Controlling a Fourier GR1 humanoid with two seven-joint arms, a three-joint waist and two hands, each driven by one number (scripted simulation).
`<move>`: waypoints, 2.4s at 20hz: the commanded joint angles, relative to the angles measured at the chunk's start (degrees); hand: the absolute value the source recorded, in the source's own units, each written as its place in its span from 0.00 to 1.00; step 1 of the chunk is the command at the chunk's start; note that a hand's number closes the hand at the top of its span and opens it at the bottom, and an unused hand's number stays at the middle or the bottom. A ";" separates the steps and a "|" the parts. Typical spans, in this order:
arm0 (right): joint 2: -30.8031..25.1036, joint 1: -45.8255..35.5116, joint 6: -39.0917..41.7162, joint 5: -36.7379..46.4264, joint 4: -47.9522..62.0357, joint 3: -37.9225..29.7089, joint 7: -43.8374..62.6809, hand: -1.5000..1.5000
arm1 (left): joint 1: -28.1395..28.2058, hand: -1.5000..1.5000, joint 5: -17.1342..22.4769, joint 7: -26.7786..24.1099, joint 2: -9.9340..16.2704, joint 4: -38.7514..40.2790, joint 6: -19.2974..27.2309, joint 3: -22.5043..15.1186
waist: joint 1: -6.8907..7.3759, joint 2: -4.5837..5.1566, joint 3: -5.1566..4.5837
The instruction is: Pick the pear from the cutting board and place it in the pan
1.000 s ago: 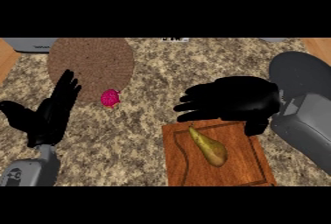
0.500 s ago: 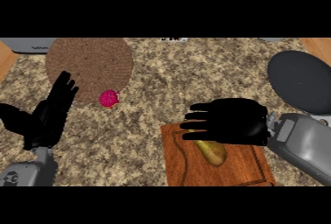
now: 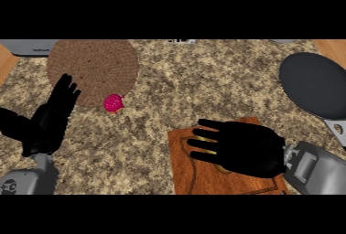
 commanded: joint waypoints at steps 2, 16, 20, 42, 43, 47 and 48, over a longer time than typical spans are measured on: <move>2.83 7.30 2.08 4.46 -7.17 1.12 2.23 0.00 | 1.02 0.50 0.74 1.50 0.81 -2.67 -1.29 1.14 | -0.02 -0.07 0.01; 15.42 6.54 0.40 19.43 8.12 0.38 0.73 0.00 | -0.68 0.50 -2.64 -0.57 -2.88 1.19 -1.12 -0.54 | 0.57 0.18 0.01; 16.60 13.37 0.60 23.34 3.61 3.18 3.36 0.00 | -4.72 0.50 -0.15 1.95 -0.14 1.88 -2.24 3.82 | 0.04 0.11 0.00; 27.82 12.00 -9.64 34.82 25.03 -3.03 -10.09 1.00 | -1.66 0.50 -1.84 0.18 -2.59 0.57 -3.65 3.77 | 0.26 0.10 0.01; 25.01 13.54 -14.66 33.94 27.88 -3.95 -12.46 1.00 | 0.84 0.50 -2.72 -0.24 -3.66 -0.75 -3.41 2.23 | 0.38 0.13 0.02; 29.29 11.37 -14.76 34.75 30.53 -4.81 -13.46 1.00 | -3.65 0.50 -1.85 2.06 -0.88 1.26 -3.98 5.09 | 0.31 0.18 0.01; 28.15 15.38 -15.49 34.98 28.33 -4.20 -12.29 1.00 | -4.45 0.50 -4.74 0.33 -4.43 2.80 -0.58 2.53 | -0.08 0.16 0.01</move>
